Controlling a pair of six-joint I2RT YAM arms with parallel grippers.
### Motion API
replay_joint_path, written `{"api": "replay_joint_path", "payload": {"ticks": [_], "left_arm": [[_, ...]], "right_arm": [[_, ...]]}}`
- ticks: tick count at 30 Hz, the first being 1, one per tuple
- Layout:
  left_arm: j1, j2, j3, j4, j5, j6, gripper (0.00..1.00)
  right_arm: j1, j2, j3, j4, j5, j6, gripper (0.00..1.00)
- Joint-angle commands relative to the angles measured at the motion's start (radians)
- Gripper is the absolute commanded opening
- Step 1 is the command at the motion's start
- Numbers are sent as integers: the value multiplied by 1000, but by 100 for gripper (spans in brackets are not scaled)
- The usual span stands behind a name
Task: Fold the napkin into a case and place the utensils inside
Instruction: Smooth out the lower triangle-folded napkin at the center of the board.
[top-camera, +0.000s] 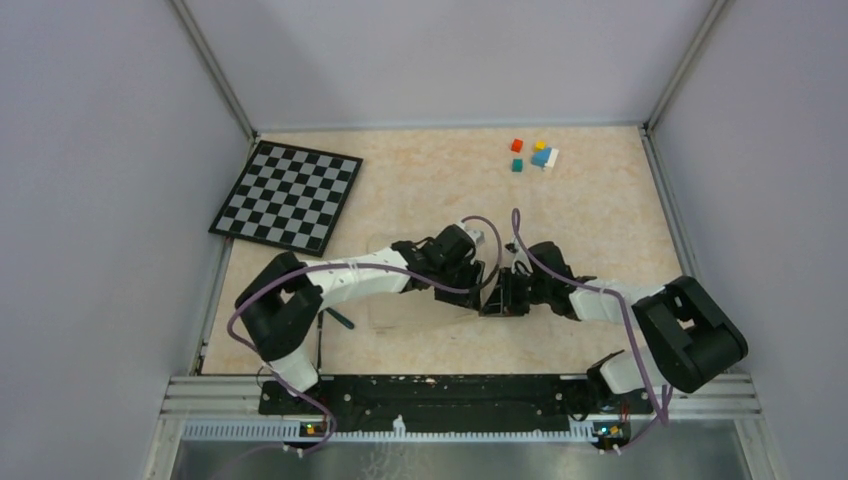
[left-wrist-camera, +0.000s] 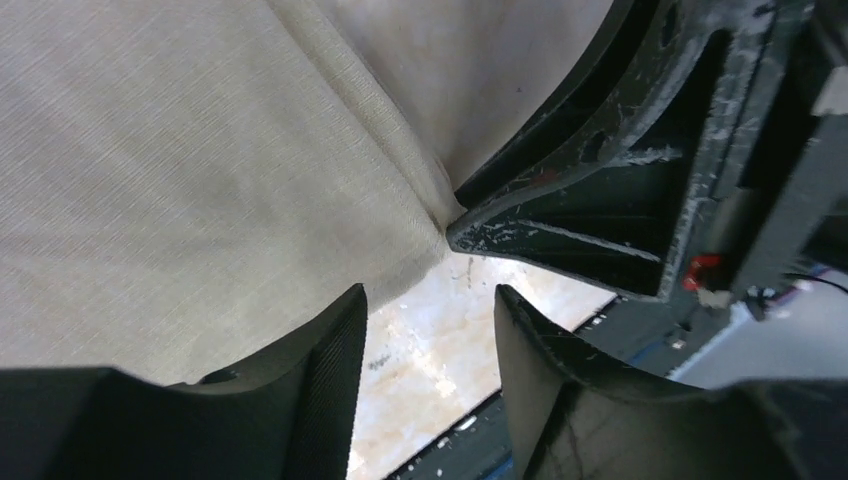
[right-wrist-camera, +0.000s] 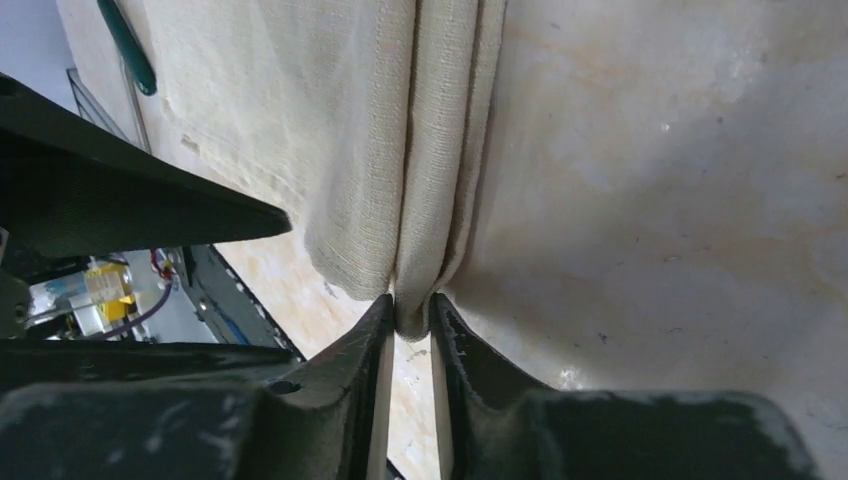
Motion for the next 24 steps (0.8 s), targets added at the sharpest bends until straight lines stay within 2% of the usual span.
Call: {"api": "replay_joint_path", "payload": {"ticks": [1, 4, 6, 11, 17, 24], "left_arm": [[-58, 80, 108, -41, -145, 38, 51], [-81, 130, 148, -72, -194, 40, 44], [-92, 156, 171, -91, -232, 37, 42], [-116, 204, 220, -138, -287, 24, 35], [-162, 220, 241, -188, -354, 9, 36], [-175, 242, 237, -201, -351, -15, 33]], "right_arm": [[5, 13, -20, 80, -16, 3, 15], [6, 15, -25, 83, -18, -1, 4], [5, 19, -24, 81, -20, -6, 0], [4, 25, -29, 93, -25, -9, 0], [4, 38, -38, 117, -35, -6, 0], [4, 48, -46, 132, -36, -4, 0]]}}
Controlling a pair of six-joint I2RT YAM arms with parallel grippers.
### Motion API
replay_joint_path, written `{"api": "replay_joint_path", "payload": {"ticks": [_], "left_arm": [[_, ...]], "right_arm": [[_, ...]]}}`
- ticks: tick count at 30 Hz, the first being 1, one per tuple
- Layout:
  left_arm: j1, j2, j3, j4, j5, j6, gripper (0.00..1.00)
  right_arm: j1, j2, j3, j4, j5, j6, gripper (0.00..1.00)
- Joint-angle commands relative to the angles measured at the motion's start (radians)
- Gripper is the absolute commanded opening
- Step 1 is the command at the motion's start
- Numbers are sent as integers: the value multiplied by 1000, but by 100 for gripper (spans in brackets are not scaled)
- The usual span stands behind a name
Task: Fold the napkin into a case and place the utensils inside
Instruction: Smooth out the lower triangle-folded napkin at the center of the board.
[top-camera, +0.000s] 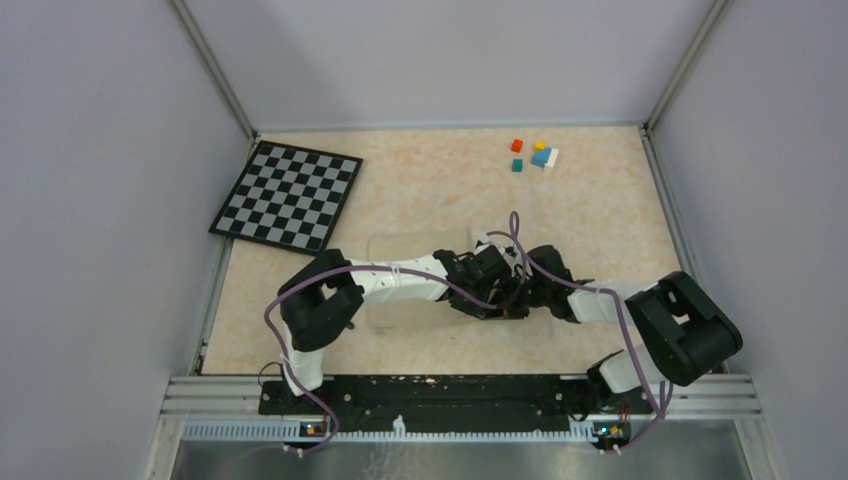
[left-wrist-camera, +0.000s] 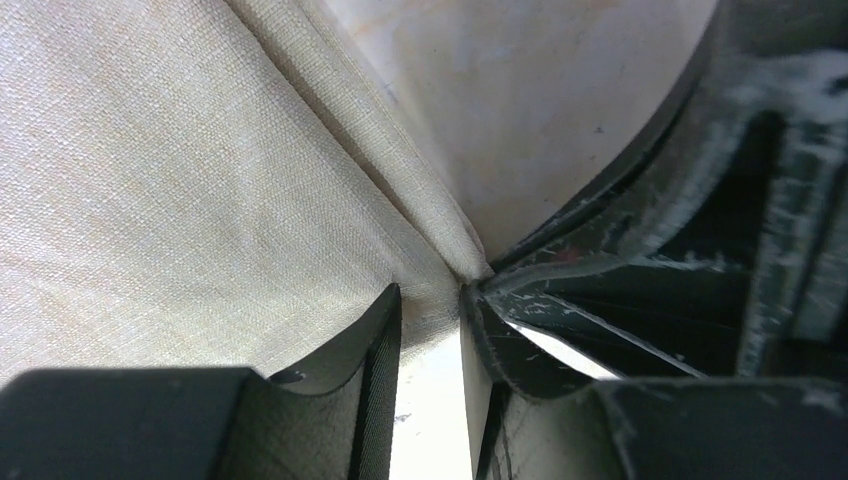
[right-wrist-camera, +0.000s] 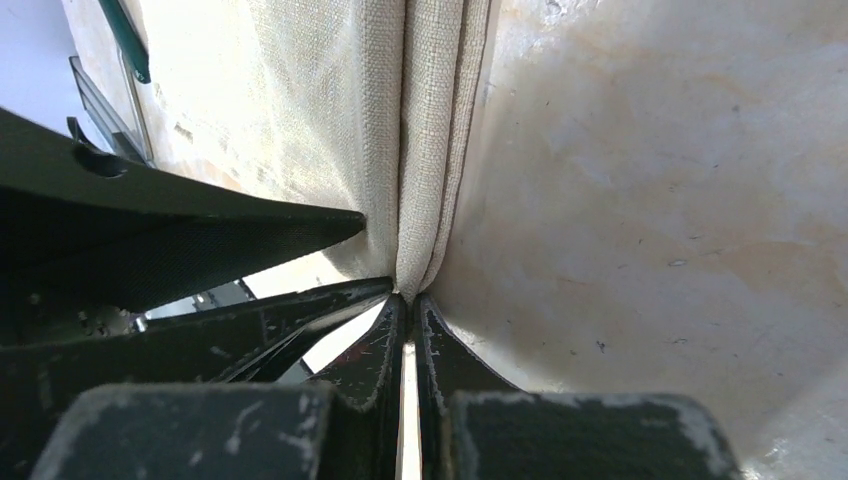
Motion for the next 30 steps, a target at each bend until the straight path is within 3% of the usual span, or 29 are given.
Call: {"api": "replay_joint_path", "payload": {"ticks": [1, 6, 10, 19, 23, 25, 30], "left_arm": [[-6, 24, 28, -20, -21, -25, 32], [-9, 28, 38, -18, -7, -17, 22], [-10, 14, 49, 13, 13, -14, 0], [-25, -4, 73, 43, 66, -29, 0], [-27, -13, 58, 55, 84, -37, 8], [-27, -31, 39, 77, 96, -43, 15], [-25, -51, 21, 130, 143, -52, 15]], "right_arm": [[3, 10, -12, 59, -14, -9, 0], [4, 11, -13, 69, -18, -1, 0], [4, 11, -12, 73, -22, 1, 0], [3, -2, -24, 83, -18, 23, 0], [4, -36, -25, 38, 18, 46, 1], [3, -67, -31, 10, 43, 59, 5], [0, -174, -57, -92, 121, 91, 21]]}}
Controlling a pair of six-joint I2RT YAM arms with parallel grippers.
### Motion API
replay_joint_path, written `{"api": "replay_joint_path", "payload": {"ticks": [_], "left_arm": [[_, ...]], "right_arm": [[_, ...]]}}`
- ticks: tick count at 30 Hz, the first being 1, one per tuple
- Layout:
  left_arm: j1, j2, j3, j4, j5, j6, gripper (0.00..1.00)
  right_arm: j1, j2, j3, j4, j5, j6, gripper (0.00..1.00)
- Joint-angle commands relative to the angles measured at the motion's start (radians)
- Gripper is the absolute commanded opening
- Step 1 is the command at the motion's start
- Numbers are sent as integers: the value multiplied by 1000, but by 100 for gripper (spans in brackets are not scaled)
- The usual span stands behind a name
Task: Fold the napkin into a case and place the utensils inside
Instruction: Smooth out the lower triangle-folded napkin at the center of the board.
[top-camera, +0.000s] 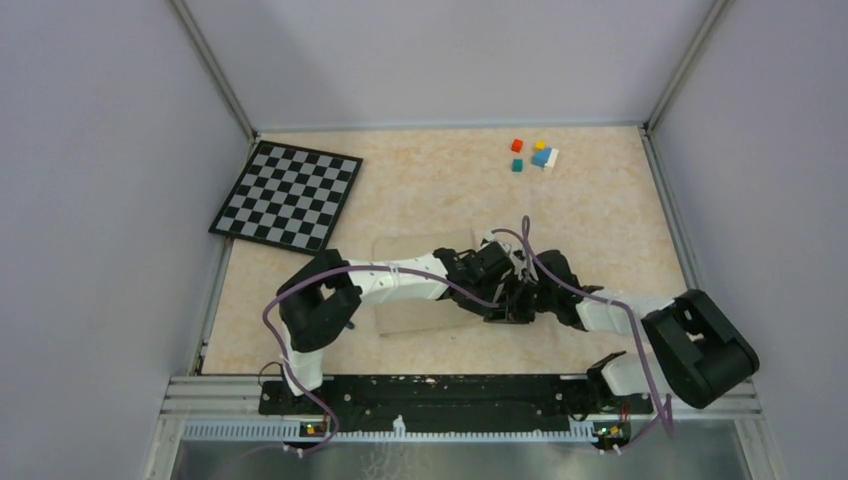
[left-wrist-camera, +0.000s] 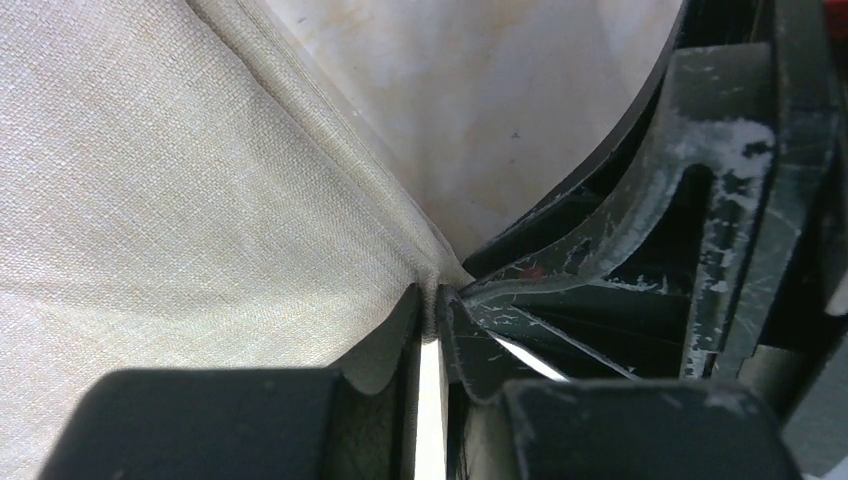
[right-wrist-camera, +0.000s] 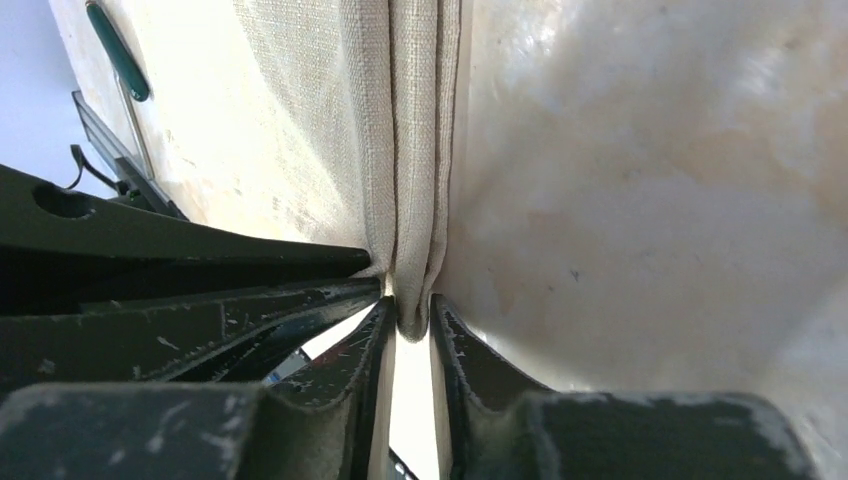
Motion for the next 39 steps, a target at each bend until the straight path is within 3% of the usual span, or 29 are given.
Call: {"api": "replay_joint_path", "payload": {"ticks": [1, 4, 10, 17, 22, 24, 26, 27, 28, 33, 37, 39], "left_arm": [[-18, -56, 7, 98, 93, -28, 16], [-19, -74, 5, 98, 110, -29, 22], [-17, -222, -24, 41, 38, -17, 48], [29, -418, -126, -102, -124, -20, 58], [88, -564, -244, -108, -140, -34, 59], [105, -611, -270, -117, -151, -36, 60], [122, -658, -286, -123, -160, -35, 60], [135, -678, -290, -128, -160, -33, 60], [151, -697, -294, -130, -158, -31, 61], [243, -786, -351, -85, -108, -10, 65], [369, -806, -424, 21, 42, -9, 72], [432, -796, -453, 78, 144, -20, 73]], "right_arm": [[-4, -127, -27, -77, 94, 37, 25], [-17, -221, -51, -133, 116, 43, 37], [-21, -304, -39, -158, 92, 39, 53], [-10, -144, 38, -114, 83, 28, 57], [18, -39, 86, -122, 131, 14, 50], [26, 1, 107, -163, 142, -5, 37], [26, 11, 109, -215, 158, -25, 20], [24, 6, 103, -233, 169, -33, 6], [16, -4, 101, -282, 191, -48, 0], [-58, -78, 136, -506, 405, -96, 0], [-59, -101, 210, -638, 561, -84, 0], [-59, -137, 239, -660, 586, -98, 18]]}}
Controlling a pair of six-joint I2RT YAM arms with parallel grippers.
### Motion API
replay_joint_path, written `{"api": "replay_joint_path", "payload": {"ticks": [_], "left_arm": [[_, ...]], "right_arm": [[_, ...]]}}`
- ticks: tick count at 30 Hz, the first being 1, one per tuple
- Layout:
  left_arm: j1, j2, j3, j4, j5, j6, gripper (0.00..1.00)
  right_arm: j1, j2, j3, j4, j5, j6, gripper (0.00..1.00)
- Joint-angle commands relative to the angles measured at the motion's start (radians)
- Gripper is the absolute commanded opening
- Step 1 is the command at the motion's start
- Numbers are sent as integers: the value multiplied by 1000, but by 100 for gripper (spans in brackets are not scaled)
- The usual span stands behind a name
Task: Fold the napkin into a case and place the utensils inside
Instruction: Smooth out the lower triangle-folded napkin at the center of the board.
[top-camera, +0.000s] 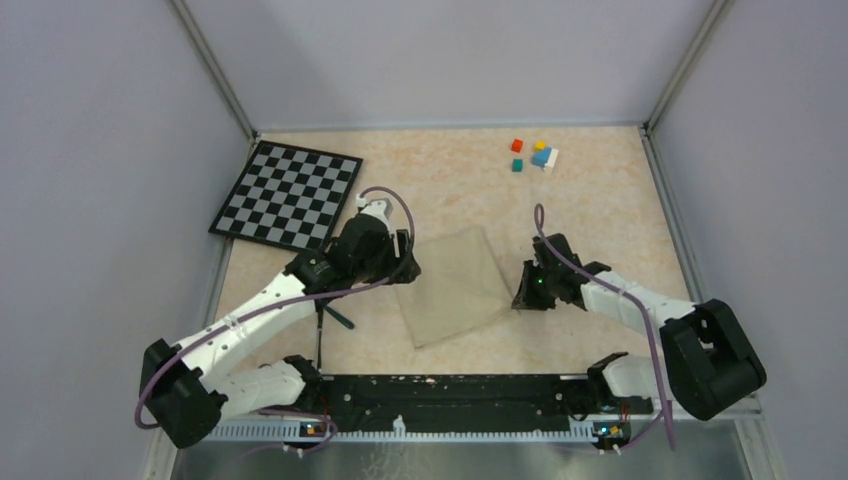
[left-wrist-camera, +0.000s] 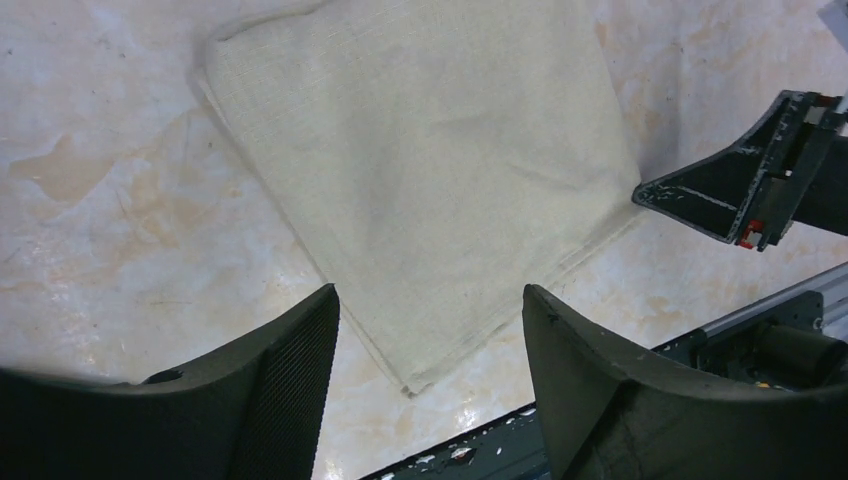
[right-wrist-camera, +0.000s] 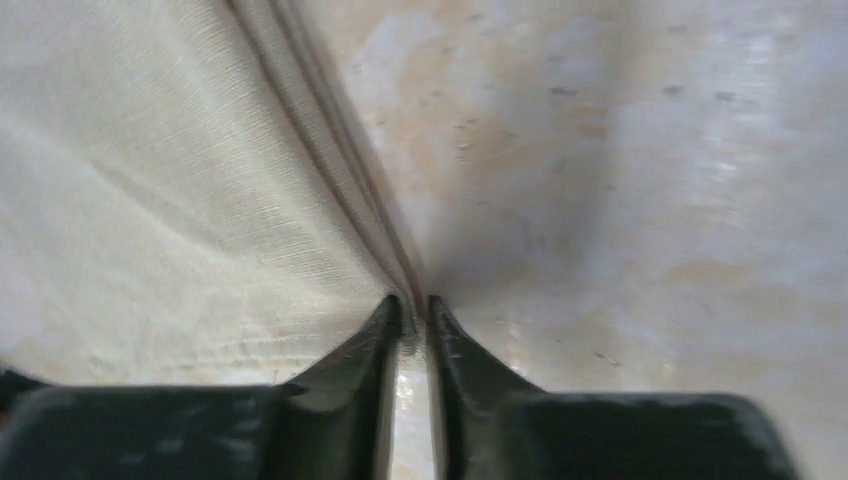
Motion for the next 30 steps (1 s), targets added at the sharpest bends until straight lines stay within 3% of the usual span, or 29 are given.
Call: {"api": "replay_joint_path", "payload": {"ticks": [1, 5, 8, 11, 14, 19, 25, 30], "left_arm": [[122, 14, -71, 180, 224, -10, 73], [218, 80, -120, 316, 325, -36, 71], [288, 168, -127, 397, 383, -47, 64], [346, 262, -110, 455, 411, -46, 61], [392, 326, -95, 501, 429, -45, 62], [432, 442, -64, 512, 434, -20, 64], [446, 549, -79, 537, 379, 14, 64], [436, 468, -53, 465, 370, 54, 67]], "right_arm": [[-13, -72, 87, -204, 213, -60, 27], [-17, -132, 175, -93, 48, -148, 59], [-63, 23, 251, 109, -271, -142, 61], [-74, 230, 322, 440, -523, -17, 61], [-80, 448, 434, 615, -592, 64, 64], [-111, 669, 544, 676, -626, 85, 64], [-234, 698, 434, 689, -592, -8, 64], [-246, 606, 422, 652, -604, -14, 63]]}}
